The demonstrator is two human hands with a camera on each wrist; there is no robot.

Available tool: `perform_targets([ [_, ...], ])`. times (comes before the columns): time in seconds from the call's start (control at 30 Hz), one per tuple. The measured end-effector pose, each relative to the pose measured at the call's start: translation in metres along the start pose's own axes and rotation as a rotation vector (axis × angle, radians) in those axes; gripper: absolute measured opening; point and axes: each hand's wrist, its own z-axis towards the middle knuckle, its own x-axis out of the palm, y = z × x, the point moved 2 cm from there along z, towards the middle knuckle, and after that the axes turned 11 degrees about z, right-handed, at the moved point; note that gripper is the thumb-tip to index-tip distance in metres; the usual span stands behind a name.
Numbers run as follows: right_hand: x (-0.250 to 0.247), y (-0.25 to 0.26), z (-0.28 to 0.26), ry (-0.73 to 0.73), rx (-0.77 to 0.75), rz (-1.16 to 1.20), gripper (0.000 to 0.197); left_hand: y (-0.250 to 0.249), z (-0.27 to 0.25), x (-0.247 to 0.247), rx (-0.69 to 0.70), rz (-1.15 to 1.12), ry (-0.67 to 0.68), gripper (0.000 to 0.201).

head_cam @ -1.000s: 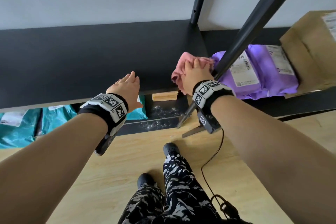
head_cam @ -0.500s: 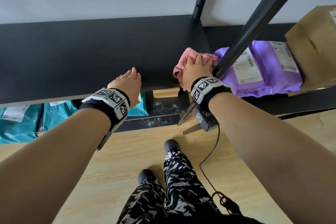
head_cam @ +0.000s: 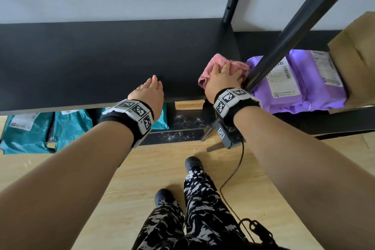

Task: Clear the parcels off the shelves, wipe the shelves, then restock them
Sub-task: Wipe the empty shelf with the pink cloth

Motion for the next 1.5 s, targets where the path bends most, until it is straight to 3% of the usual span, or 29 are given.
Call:
perform_targets([
  [0.17, 0.033, 0.009, -0.043, 0.019, -0.299, -0.07, 0.071, 0.001, 0.001, -0.003, 0.007, 0.003, -0.028, 0.08],
  [0.23, 0.031, 0.004, -0.039, 0.046, -0.353, -0.084, 0.07, 0.002, 0.002, -0.005, 0.015, 0.008, -0.043, 0.079],
  [0.37, 0.011, -0.017, -0.012, 0.002, -0.232, -0.067, 0.063, 0.003, 0.003, -0.003, 0.03, -0.008, -0.048, 0.079],
  [0.5, 0.009, -0.004, -0.007, 0.009, -0.117, -0.017, 0.065, 0.009, 0.004, 0.006, 0.041, -0.082, -0.065, 0.08],
  [0.7, 0.034, 0.025, -0.033, 0.094, -0.57, -0.142, 0.062, 0.028, -0.007, 0.022, -0.086, -0.151, -0.096, 0.078],
  [0.77, 0.031, 0.02, -0.03, 0.123, -0.626, -0.148, 0.059, 0.033, -0.012, 0.027, -0.128, -0.158, -0.096, 0.075],
  [0.83, 0.022, 0.015, -0.016, 0.102, -0.583, -0.126, 0.057, 0.037, -0.016, 0.031, -0.158, -0.163, -0.104, 0.075],
  [0.9, 0.011, 0.017, 0.002, 0.086, -0.436, -0.121, 0.058, 0.042, -0.019, 0.033, -0.188, -0.206, -0.106, 0.075],
  [1.0, -0.003, 0.041, 0.027, 0.169, -0.249, -0.096, 0.062, 0.051, -0.023, 0.034, -0.224, -0.273, -0.119, 0.071],
  [1.07, -0.01, 0.064, 0.036, 0.25, -0.226, -0.124, 0.073, 0.056, -0.025, 0.036, -0.237, -0.297, -0.133, 0.07],
  [1.3, 0.004, 0.13, 0.025, 0.355, -0.431, -0.334, 0.082, 0.079, -0.045, 0.046, -0.385, -0.423, -0.136, 0.065],
  [1.5, 0.036, 0.181, 0.001, 0.408, -0.639, -0.371, 0.063, 0.119, -0.068, 0.075, -0.491, -0.49, -0.12, 0.064],
])
